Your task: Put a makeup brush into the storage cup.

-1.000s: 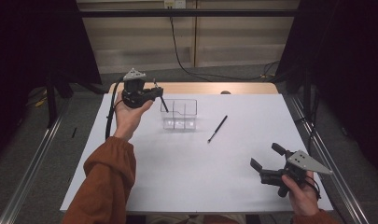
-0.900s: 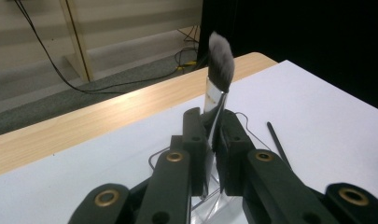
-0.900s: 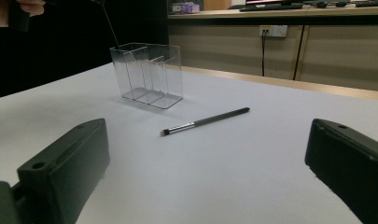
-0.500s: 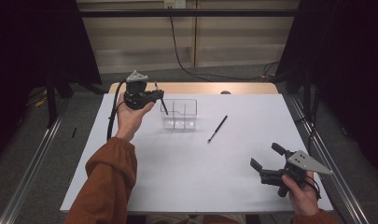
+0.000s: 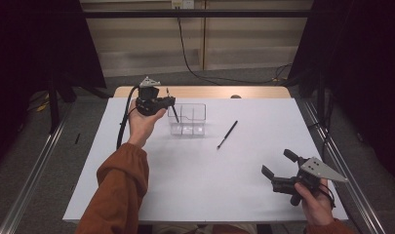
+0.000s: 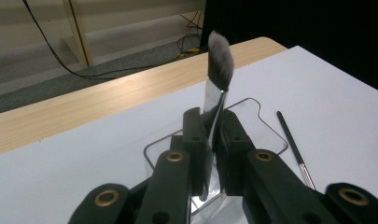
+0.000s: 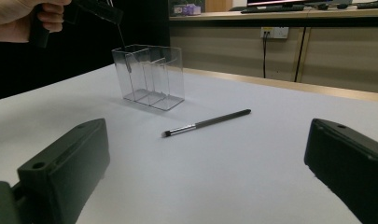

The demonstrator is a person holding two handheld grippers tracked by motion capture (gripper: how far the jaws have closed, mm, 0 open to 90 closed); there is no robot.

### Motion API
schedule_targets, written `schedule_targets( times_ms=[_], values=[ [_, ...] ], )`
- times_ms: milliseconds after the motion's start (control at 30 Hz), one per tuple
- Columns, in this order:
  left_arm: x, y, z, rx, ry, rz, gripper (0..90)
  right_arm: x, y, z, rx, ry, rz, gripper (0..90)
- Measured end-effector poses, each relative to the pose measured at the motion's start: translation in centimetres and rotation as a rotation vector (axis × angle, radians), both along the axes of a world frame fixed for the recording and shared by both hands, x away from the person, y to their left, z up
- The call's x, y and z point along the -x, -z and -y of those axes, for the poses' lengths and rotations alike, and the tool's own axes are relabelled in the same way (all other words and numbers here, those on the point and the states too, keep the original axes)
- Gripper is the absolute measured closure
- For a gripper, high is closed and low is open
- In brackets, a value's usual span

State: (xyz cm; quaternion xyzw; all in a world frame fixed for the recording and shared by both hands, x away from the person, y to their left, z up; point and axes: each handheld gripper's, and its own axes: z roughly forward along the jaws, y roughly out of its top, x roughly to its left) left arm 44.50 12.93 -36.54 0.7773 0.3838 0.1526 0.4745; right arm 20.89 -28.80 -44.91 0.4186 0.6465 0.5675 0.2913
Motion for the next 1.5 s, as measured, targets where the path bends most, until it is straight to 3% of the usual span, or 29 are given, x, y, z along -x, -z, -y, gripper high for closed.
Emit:
schedule_targets(
  times_ms=[133, 467, 667, 1233, 1500],
  values=[
    [0.0, 0.3, 0.1, 0.013, 0.008, -0.005, 83.7, 0.0, 0.0, 0.0, 0.003, -0.004, 0.000, 0.0],
    [0.1, 0.7, -0.1, -0.003, -0.004, -0.004, 83.5, 0.0, 0.0, 0.0, 0.003, -0.004, -0.003, 0.0],
    [0.1, 1.3, -0.4, 0.012, -0.004, -0.023, 81.8, 0.0, 0.0, 0.0, 0.008, -0.007, -0.003, 0.0],
    [0.5, 0.9, -1.3, 0.039, -0.047, 0.020, 23.9, 0.0, 0.0, 0.0, -0.001, -0.004, -0.005, 0.0],
    [1.5, 0.9, -2.0, 0.046, -0.045, 0.042, 8.6, 0.0, -0.1, 0.1, 0.009, 0.001, 0.001, 0.0]
  ],
)
